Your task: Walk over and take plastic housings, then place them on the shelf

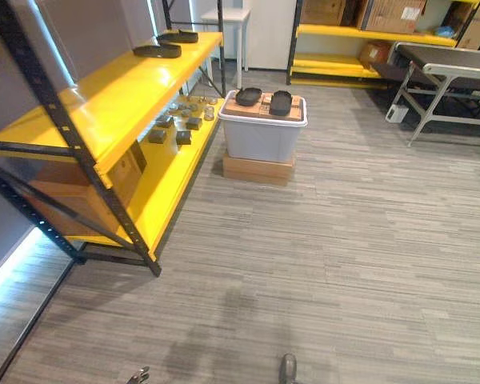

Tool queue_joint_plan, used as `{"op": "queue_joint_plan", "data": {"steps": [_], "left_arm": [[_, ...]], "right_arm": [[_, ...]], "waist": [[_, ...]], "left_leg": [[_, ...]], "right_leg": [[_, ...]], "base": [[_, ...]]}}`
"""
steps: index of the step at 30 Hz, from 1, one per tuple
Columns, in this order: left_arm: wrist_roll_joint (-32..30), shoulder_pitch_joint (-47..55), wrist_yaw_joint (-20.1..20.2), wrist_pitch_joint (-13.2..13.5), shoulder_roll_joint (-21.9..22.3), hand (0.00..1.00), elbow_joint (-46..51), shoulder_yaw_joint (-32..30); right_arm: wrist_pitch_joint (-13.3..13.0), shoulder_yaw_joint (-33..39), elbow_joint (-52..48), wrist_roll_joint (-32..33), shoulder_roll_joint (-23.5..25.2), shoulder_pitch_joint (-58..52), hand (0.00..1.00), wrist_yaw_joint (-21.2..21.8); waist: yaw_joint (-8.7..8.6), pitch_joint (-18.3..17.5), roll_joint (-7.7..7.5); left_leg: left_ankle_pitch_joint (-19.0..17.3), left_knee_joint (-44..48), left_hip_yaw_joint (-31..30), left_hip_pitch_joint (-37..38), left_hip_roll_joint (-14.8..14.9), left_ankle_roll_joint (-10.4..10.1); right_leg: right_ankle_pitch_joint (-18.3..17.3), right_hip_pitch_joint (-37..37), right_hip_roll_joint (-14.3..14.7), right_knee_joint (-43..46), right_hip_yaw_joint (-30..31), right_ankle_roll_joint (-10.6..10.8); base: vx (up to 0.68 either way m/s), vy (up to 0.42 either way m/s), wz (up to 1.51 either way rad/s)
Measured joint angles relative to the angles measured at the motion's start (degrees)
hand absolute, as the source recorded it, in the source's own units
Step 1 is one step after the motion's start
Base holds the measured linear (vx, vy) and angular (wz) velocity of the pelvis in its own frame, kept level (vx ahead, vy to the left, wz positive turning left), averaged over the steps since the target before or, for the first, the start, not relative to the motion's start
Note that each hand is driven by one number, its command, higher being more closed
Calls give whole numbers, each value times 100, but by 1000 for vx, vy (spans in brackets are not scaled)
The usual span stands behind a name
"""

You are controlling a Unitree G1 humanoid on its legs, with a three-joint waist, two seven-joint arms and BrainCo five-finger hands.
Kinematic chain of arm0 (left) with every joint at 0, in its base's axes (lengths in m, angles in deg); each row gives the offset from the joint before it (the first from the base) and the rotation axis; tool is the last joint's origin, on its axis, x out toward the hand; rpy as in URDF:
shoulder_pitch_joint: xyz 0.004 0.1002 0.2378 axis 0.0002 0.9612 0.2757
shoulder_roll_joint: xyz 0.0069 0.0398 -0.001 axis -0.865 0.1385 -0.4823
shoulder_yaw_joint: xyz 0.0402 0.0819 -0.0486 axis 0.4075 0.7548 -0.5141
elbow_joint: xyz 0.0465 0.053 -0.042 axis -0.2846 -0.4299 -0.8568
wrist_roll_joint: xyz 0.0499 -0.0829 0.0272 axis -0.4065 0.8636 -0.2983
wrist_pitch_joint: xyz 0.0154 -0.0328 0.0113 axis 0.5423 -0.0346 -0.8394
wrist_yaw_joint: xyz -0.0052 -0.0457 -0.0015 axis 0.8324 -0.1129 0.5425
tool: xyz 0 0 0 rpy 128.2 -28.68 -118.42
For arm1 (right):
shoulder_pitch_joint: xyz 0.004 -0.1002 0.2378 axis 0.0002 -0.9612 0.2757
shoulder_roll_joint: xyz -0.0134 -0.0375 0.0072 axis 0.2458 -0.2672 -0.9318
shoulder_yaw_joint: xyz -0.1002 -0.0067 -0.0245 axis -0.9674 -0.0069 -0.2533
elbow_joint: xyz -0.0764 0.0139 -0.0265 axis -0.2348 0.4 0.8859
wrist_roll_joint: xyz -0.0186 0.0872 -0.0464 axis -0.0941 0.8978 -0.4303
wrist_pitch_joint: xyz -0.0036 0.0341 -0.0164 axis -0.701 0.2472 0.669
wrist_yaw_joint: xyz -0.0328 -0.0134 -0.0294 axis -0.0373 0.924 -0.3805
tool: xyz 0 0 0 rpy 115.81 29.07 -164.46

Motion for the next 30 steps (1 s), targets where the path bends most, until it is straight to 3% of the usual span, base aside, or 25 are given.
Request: {"op": "queue_joint_plan", "data": {"steps": [1,2,3,4,5,7,8,10,11,12,13,14,16,17,18,19,20,21,23,25,26,27,28,29,30], "left_arm": [[15,49,-19,-1,49,0,3,-29],[15,70,-20,-1,70,0,10,-36],[31,141,-18,2,85,0,74,-103],[70,228,-38,16,119,0,172,-267],[84,261,-66,23,142,0,204,-317],[181,369,-82,51,262,0,245,-607],[210,453,-82,52,291,0,262,-707],[225,676,-87,50,381,0,281,-705],[223,837,-88,47,490,0,287,-694],[217,967,-97,42,531,0,273,-688],[217,1031,-99,38,520,0,273,-692],[216,1107,-107,28,495,0,279,-696],[215,1045,-100,-13,527,0,276,-687],[215,1064,-106,-21,504,0,271,-687],[216,1129,-106,-44,433,0,277,-687],[224,1137,-116,-66,363,0,281,-647],[225,1121,-126,-71,333,0,285,-574],[226,1022,-165,-64,280,0,298,-437],[228,818,-230,-56,233,0,366,-309],[219,628,-236,-57,151,0,354,-241],[215,485,-238,-56,158,0,348,-235],[215,436,-241,-58,182,0,347,-236],[159,414,-243,-54,244,0,342,-238],[98,442,-244,-58,281,0,320,-240],[57,415,-232,-57,350,0,220,-237]], "right_arm": [[0,-8,-7,-1,28,-57,0,1],[-2,-24,-10,-2,27,-96,0,0],[-2,-132,-10,-33,26,-191,0,-6],[-3,-240,-21,-120,12,-227,0,-8],[-3,-243,-37,-121,5,-225,0,-10],[-3,-243,-99,-120,-57,-40,0,-16],[-3,-235,-141,-120,-52,99,0,-17],[-30,-215,-157,-146,-72,294,0,-11],[-80,-230,-201,-148,-92,290,0,-14],[-92,-279,-158,-172,-71,254,0,-56],[-93,-374,-146,-204,-28,222,0,-69],[-108,-545,-122,-255,52,205,0,-67],[-105,-563,-109,-452,84,210,0,-108],[-106,-562,-109,-504,114,175,0,-133],[-107,-562,-119,-531,192,187,0,-177],[-108,-558,-123,-501,248,161,0,-199],[-109,-557,-124,-475,264,133,0,-202],[-108,-558,-124,-472,265,44,0,-202],[-109,-562,-125,-472,282,-21,0,-203],[-108,-559,-130,-471,280,-65,0,-216],[-108,-553,-139,-467,262,-144,0,-257],[-108,-540,-138,-465,255,-189,0,-280],[-102,-471,-132,-467,255,-271,0,-301],[-101,-429,-130,-467,248,-308,0,-305],[-101,-285,-98,-468,260,-386,0,-302]], "waist": [[-5,20,44],[1,42,79],[78,60,73],[145,60,40],[193,52,31],[426,55,12],[524,68,2],[656,104,-65],[711,30,80],[810,-29,115],[879,-109,26],[897,-184,-124],[870,-179,-217],[876,-168,-268],[874,-162,-369],[817,-139,-355],[802,-127,-358],[809,-119,-359],[665,-122,-265],[532,-109,-257],[472,-104,-290],[461,-103,-335],[387,-154,-450],[315,-185,-451],[239,-214,-335]], "left_leg": [[637,1343,-12,-461,97,-274],[803,1991,-1,-670,193,-432],[735,3087,279,-1011,367,-512],[655,3714,692,-1338,538,-439],[567,3824,893,-1523,581,-348],[140,3333,1417,-2231,425,-158],[66,2627,1431,-2502,185,-105],[238,473,1248,-2737,-218,-40],[476,-652,1005,-2891,-213,-64],[992,-512,825,-3049,-204,-204],[1182,-345,747,-3066,-331,-33],[1016,-90,579,-3092,-617,263],[908,-40,605,-2751,-761,797],[853,-60,634,-2560,-801,879],[702,-223,661,-2063,-879,1069],[447,-489,646,-1509,-893,1127],[403,-579,620,-1245,-916,1176],[356,-834,569,-729,-898,1249],[136,-1284,369,-89,-651,1184],[94,-1496,301,221,-393,1126],[91,-1558,292,380,-318,1113],[89,-1573,290,477,-329,1109],[18,-1589,244,714,-405,1008],[-6,-1564,137,830,-386,974],[67,-1155,-71,808,-254,824]], "right_leg": [[-148,460,137,-233,-31,-106],[-176,761,223,-432,-39,-131],[-187,1400,400,-857,36,-147],[-210,1940,485,-1210,158,-182],[-224,2150,505,-1366,233,-203],[-245,2573,447,-1794,662,-197],[-311,2685,327,-1899,833,-138],[-520,2955,89,-2041,1070,8],[-770,3184,83,-2120,1157,89],[-1022,3357,59,-2091,1287,206],[-1136,3388,-49,-2049,1347,243],[-1187,3417,-232,-1841,1401,310],[-1116,2946,-405,-302,1494,439],[-989,2783,-443,304,1517,637],[-409,2384,-562,1555,1572,1065],[196,2039,-715,2621,1432,1296],[99,1894,-825,3019,1249,1237],[-406,1654,-966,3411,788,929],[-1024,1129,-755,2920,155,666],[-1061,618,-417,1544,-126,629],[-792,421,-298,259,-141,646],[-550,324,-304,-346,-86,704],[-96,6,-370,-1034,276,904],[258,-42,-334,-715,429,885],[376,-87,-168,-229,667,702]], "base": [[858,-378,-8],[690,-283,-10],[643,-239,-20],[606,-206,-30],[556,-135,-48],[513,-29,-79],[496,69,-103],[458,120,-84],[531,208,-59],[545,237,-57],[705,318,-48],[627,257,-13],[659,266,6],[652,274,-22],[633,234,-27],[633,208,-18],[606,163,0],[658,121,15],[624,40,34],[542,-123,44],[587,-206,36],[749,-321,36],[549,-283,33],[741,-374,51],[778,-398,41]]}}
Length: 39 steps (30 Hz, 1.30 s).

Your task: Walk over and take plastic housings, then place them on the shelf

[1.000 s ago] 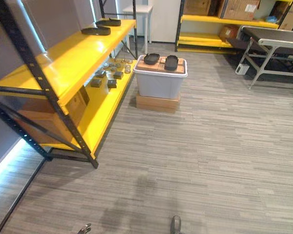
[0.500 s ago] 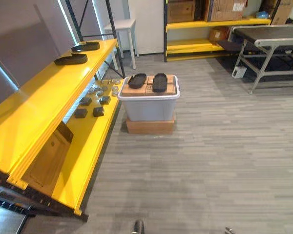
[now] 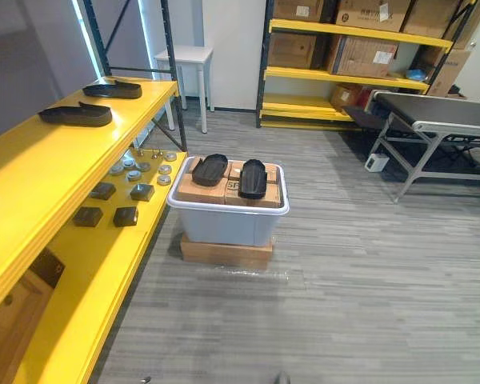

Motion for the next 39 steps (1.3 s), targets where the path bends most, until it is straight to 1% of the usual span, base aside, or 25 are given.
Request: {"op": "queue_joint_plan", "data": {"steps": [1,2,3,4,5,6,7,9,10,12,13,14,16,17,18,19,20,23,25,26,27,30,34,37,39], "left_arm": [[-64,32,-5,12,100,0,4,-19],[-66,55,-4,28,154,0,8,-61],[-65,63,-3,35,281,0,11,-306],[-64,79,-5,35,329,0,16,-390],[-63,150,5,35,360,0,28,-466],[-55,233,7,18,350,0,27,-453],[-41,280,15,5,358,0,29,-446],[26,396,17,-4,393,0,32,-459],[79,423,15,-2,394,0,46,-469],[66,515,15,-2,452,0,111,-458],[62,586,12,5,485,0,136,-451],[60,572,4,2,445,0,132,-426],[50,449,5,7,421,0,139,-268],[40,453,3,9,419,0,127,-220],[-14,504,-8,1,394,0,124,-218],[-61,518,-9,-6,292,0,130,-136],[-65,514,-15,-15,161,0,127,27],[-63,504,-121,-14,-7,0,166,231],[-48,433,-199,2,-29,0,373,230],[-47,419,-232,3,-45,0,438,231],[-48,348,-243,20,-69,0,454,234],[91,395,-325,45,284,0,457,224],[514,359,-402,109,576,0,418,235],[768,207,-506,177,665,0,403,235],[905,3,-613,212,653,0,431,258]], "right_arm": [[2,217,102,1,8,-7,0,0],[5,290,98,2,11,-12,0,0],[4,297,76,3,24,3,0,0],[8,285,79,3,53,11,0,-1],[23,271,83,34,116,45,0,-16],[37,250,98,124,178,59,0,-38],[44,215,97,125,181,67,0,-42],[42,237,87,124,142,355,0,-70],[43,265,88,123,147,469,0,-77],[28,411,84,117,118,630,0,-96],[22,385,82,114,74,626,0,-105],[26,219,77,114,105,612,0,-122],[27,162,81,112,88,606,0,-117],[27,156,80,112,92,610,0,-122],[26,120,60,112,131,631,0,-149],[27,-38,-70,103,173,597,0,-192],[27,-88,-195,100,212,565,0,-212],[17,-536,-982,67,220,425,0,-450],[-7,-810,-1927,-199,284,337,0,-570],[-9,-832,-2207,-352,322,268,0,-658],[-43,-827,-2644,-611,372,101,0,-809],[-58,-864,-3191,-1063,367,209,0,-1162],[-62,-950,-3780,-1304,421,458,0,-1508],[-60,-950,-3981,-1479,424,997,0,-1879],[-49,-995,-3974,-1479,457,1651,0,-2168]], "waist": [[21,-97,174],[45,-124,271],[27,-67,412],[40,-39,445],[99,-11,439],[194,34,367],[273,25,346],[451,67,296],[460,88,294],[460,87,354],[506,37,409],[565,-27,312],[563,-18,221],[577,-4,198],[566,-11,233],[551,48,190],[532,99,185],[431,75,128],[295,21,106],[277,-8,44],[276,-54,-119],[311,-72,187],[297,200,233],[373,552,243],[529,897,265]], "left_leg": [[154,755,-151,-249,172,-251],[300,1291,-235,-448,255,-490],[892,2565,-468,-921,372,-1191],[1052,3283,-563,-1178,380,-1467],[1006,4648,-511,-1704,432,-1643],[913,5455,-166,-2123,480,-1589],[804,5559,51,-2321,508,-1560],[251,4543,772,-3044,539,-1140],[190,3924,859,-3110,475,-1125],[463,902,851,-3034,171,-955],[1216,439,889,-3011,139,-876],[1123,439,952,-2938,-133,-613],[977,464,903,-2920,-390,-410],[875,481,899,-2819,-424,-340],[721,396,893,-2555,-394,-332],[605,223,852,-2182,-377,-278],[537,152,804,-1943,-366,-221],[532,-53,718,-1442,-288,-242],[564,-70,566,-1449,-137,-344],[545,-85,504,-1474,-176,-409],[462,-117,332,-1440,-312,-543],[474,-241,281,-1463,49,-655],[471,-301,91,-1648,137,-688],[447,-149,-158,-2076,-15,-727],[445,60,-337,-2400,-158,-726]], "right_leg": [[-202,113,212,121,-58,-418],[-299,245,332,71,-124,-522],[-476,665,547,-127,-202,-624],[-536,917,638,-263,-209,-679],[-602,1476,792,-546,-204,-820],[-656,2016,844,-784,-139,-914],[-663,2185,844,-909,-47,-925],[-668,2764,717,-1386,250,-866],[-691,2863,643,-1459,318,-825],[-888,3125,394,-1641,358,-538],[-1045,3242,343,-1722,403,-434],[-1142,3326,110,-1728,446,-301],[-1150,3367,-116,-1560,396,-239],[-1203,3237,-162,-1112,394,-150],[-1280,2821,-178,80,427,-16],[-1091,2289,-233,1512,492,435],[-1142,2028,-263,2272,596,611],[-1493,1548,-338,2128,441,420],[-1389,1219,-43,366,813,335],[-1148,1187,-13,-208,994,271],[-136,1135,-33,-711,1218,76],[-111,1239,251,-918,1063,36],[-98,1190,322,-1098,900,17],[-73,992,173,-1185,693,-16],[-25,850,35,-1187,576,-6]], "base": [[776,-385,23],[733,-338,5],[551,-217,3],[658,-210,6],[750,-154,-9],[626,-108,-19],[679,-64,-46],[571,10,-62],[497,115,-48],[408,186,-34],[466,245,-24],[577,269,5],[543,214,29],[458,189,10],[427,170,7],[509,158,12],[425,90,24],[367,11,35],[425,-132,44],[371,-164,65],[303,-190,51],[327,-204,9],[103,-86,14],[-33,44,47],[-146,86,40]]}}
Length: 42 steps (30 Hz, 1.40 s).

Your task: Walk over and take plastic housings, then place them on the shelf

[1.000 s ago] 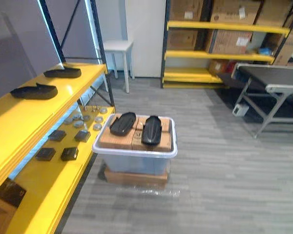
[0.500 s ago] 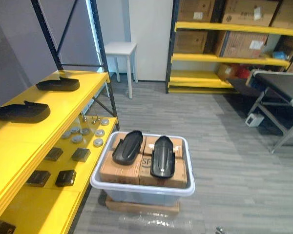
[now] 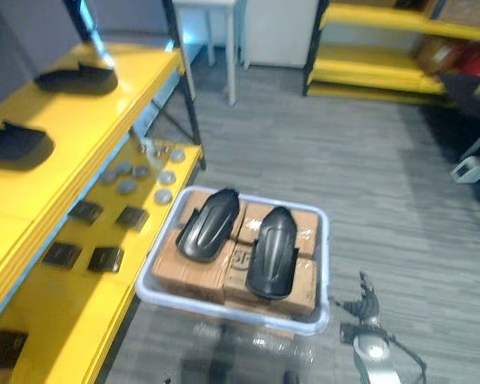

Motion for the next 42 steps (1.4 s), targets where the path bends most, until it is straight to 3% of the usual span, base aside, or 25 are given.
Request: {"op": "queue_joint_plan", "data": {"steps": [4,10,20,21,25,29,33,38,40,42], "left_arm": [[181,-168,-137,33,-97,0,194,274],[179,-311,-173,42,-290,0,218,754],[550,-686,-529,153,-432,0,-272,1434],[635,-708,-564,163,-445,0,-339,1501],[738,-761,-608,175,-454,0,-455,1553],[824,-879,-591,176,-510,0,-628,1754],[839,-897,-540,169,-517,0,-653,1764],[837,-882,-504,129,-552,0,-564,1766],[858,-830,-499,112,-546,0,-279,1761],[1222,-608,-500,84,-486,0,609,1743]], "right_arm": [[83,-49,158,-16,-80,1197,0,-470],[241,176,986,2,-634,2434,0,-1010],[681,397,1915,-321,-1180,2929,0,-1956],[700,398,2088,-321,-1201,2938,100,-2004],[619,385,2862,-190,-1467,3343,100,-1859],[512,264,3759,152,-2051,3875,100,-1016],[485,61,4140,259,-2394,4000,100,-606],[578,-515,4138,252,-2422,3905,100,-346],[611,-821,3771,202,-2399,3694,100,-192],[652,-913,2943,-216,-2348,3204,100,-70]], "waist": [[202,392,87],[318,556,199],[427,705,453],[462,710,461],[468,713,466],[486,713,468],[488,714,467],[465,726,458],[442,732,450],[371,737,443]], "left_leg": [[-25,265,-241,-498,-121,38],[-74,625,-377,-1103,-236,71],[-154,1139,-555,-1981,-288,81],[-154,1166,-563,-2010,-287,81],[-154,1177,-571,-2085,-291,81],[-153,1170,-596,-2128,-291,80],[-150,1142,-624,-2080,-285,78],[-109,929,-521,-1587,-254,78],[-48,757,-501,-1345,-244,75],[27,544,-556,-1042,-234,68]], "right_leg": [[204,-181,-96,-176,-192,15],[387,-522,-159,-236,-259,50],[573,-1094,-130,-252,-336,43],[580,-1113,-125,-256,-342,40],[607,-1159,-125,-275,-358,32],[648,-1198,-118,-293,-367,33],[653,-1165,-109,-295,-390,29],[653,-778,-100,-410,-287,28],[652,-592,-107,-472,-280,26],[653,-284,-115,-590,-372,25]], "base": [[-127,61,31],[-109,46,11],[-59,18,4],[0,0,0],[0,0,0],[0,0,0],[0,0,0],[51,-15,-9],[51,-21,0],[46,-44,20]]}}
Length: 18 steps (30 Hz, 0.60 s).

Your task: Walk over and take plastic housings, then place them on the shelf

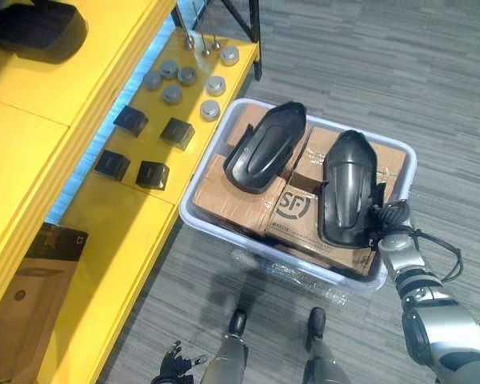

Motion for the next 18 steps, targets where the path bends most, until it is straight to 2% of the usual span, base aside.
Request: {"op": "queue_joint_plan", "data": {"steps": [1,2,4,6,11,14,15,16,18], "left_arm": [[199,260,-23,16,87,0,897,-16],[228,360,-55,26,130,0,1248,-31],[315,659,-142,35,263,0,2346,-191],[318,1013,-336,89,285,0,3575,-302],[443,1080,-378,90,216,0,4341,-410],[1414,921,-185,156,-87,0,4491,43],[1920,814,-15,138,-220,0,4477,285],[2405,605,165,84,-332,0,4442,617],[2680,394,276,26,-368,0,4301,883]], "right_arm": [[16,-54,-606,-338,0,-370,100,17],[21,-55,-835,-527,0,-523,100,15],[25,-41,-1527,-872,47,-1018,100,11],[42,-33,-2074,-1573,276,-1558,100,7],[48,-41,-2510,-2171,329,-2059,100,7],[61,-59,-2669,-2447,330,-2061,100,5],[62,-80,-2807,-2515,335,-2061,100,1],[67,-104,-3002,-2621,337,-2060,0,-14],[66,-192,-3100,-2708,371,-2060,0,-14]], "waist": [[-37,-29,-10],[-39,-88,-24],[-68,-238,-101],[-167,-487,-224],[-220,-1072,-263],[-293,-1397,-285],[-315,-1540,-304],[-330,-1618,-333],[-332,-1753,-371]], "left_leg": [[54,-140,-32,203,12,-14],[61,-199,-45,242,17,-18],[128,-375,-98,375,10,-13],[207,-589,-152,583,35,-36],[218,-787,-151,978,46,-30],[239,-902,-155,1206,66,-32],[278,-971,-155,1248,68,-24],[325,-1072,-156,1369,76,-23],[339,-1159,-154,1462,93,-27]], "right_leg": [[-4,184,-3,-37,-72,-4],[-10,206,-3,-47,-82,-11],[-13,342,-15,-161,-148,-13],[-43,521,-10,-222,-221,-23],[-61,909,-12,-372,-250,-15],[-64,1112,-11,-414,-293,-11],[-64,1132,-19,-415,-333,-11],[-64,1233,-28,-417,-361,-11],[-65,1293,-27,-422,-367,-11]], "base": [[33,-47,20],[35,-43,21],[32,-36,19],[37,-48,15],[21,-22,2],[6,-24,5],[-13,-23,10],[-29,-25,10],[-40,-15,5]]}}
